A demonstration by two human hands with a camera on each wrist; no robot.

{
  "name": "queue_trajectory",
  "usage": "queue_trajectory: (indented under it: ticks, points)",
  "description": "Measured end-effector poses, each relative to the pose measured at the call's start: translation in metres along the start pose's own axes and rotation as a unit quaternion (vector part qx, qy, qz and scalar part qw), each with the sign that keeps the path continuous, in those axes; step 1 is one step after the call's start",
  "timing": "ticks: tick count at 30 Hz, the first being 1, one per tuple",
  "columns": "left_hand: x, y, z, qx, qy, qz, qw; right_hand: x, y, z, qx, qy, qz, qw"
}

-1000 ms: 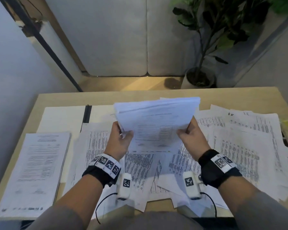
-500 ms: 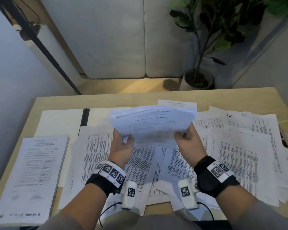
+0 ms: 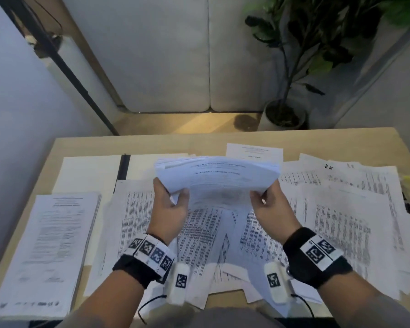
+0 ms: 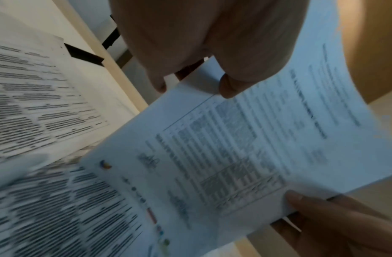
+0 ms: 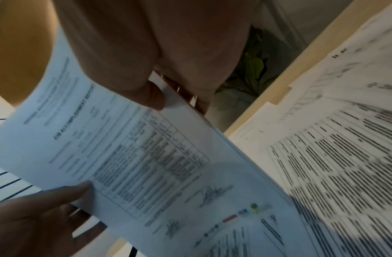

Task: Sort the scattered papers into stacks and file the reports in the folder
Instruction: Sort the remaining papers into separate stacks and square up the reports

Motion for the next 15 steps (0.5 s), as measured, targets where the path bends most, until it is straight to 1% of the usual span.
queue_trajectory:
  ticks: [1, 2, 3, 5, 7, 8, 9, 10, 11, 15]
  points:
    - [-0.013, 0.000, -0.006, -0.017, -0.018, 0.014, 1.000, 0.008, -0.002, -0.005, -0.013, -0.001, -0.012, 1.000]
    - [-0.025, 0.001, -0.012, -0.035, -0.036, 0.043, 0.998, 0.016, -0.003, -0.010, -0.030, -0.003, -0.036, 0.999]
    - [-0.041, 0.000, -0.019, -0.051, -0.044, 0.082, 0.994, 0.027, -0.005, -0.015, -0.045, -0.012, -0.069, 0.997]
    - [-0.072, -0.004, -0.027, -0.054, -0.039, 0.176, 0.982, 0.048, -0.006, -0.020, -0.069, -0.064, -0.151, 0.984]
    - [-0.092, -0.009, -0.028, -0.037, 0.025, 0.264, 0.963, 0.064, -0.008, -0.020, -0.083, -0.106, -0.256, 0.957]
    - [-0.100, -0.011, -0.027, -0.033, 0.079, 0.301, 0.950, 0.068, -0.008, -0.021, -0.087, -0.121, -0.293, 0.944]
    - [-0.105, -0.013, -0.026, -0.030, 0.130, 0.329, 0.935, 0.070, -0.007, -0.020, -0.085, -0.135, -0.310, 0.937]
    - [-0.108, -0.014, -0.025, -0.027, 0.166, 0.347, 0.923, 0.070, -0.005, -0.020, -0.083, -0.146, -0.310, 0.936]
    - [-0.109, -0.014, -0.024, -0.024, 0.180, 0.350, 0.919, 0.069, -0.004, -0.020, -0.083, -0.149, -0.301, 0.938]
    - [-0.107, -0.010, -0.027, -0.041, 0.172, 0.329, 0.928, 0.070, -0.005, -0.019, -0.095, -0.139, -0.284, 0.944]
Point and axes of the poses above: each hand's wrist, its own y-axis towards the middle knuckle, its own z-axis out of the palm, x = y × z, the point moved 7 cm from there along y, towards the middle knuckle, and after that the axes turned 14 degrees about -x, right-handed, at the moved point
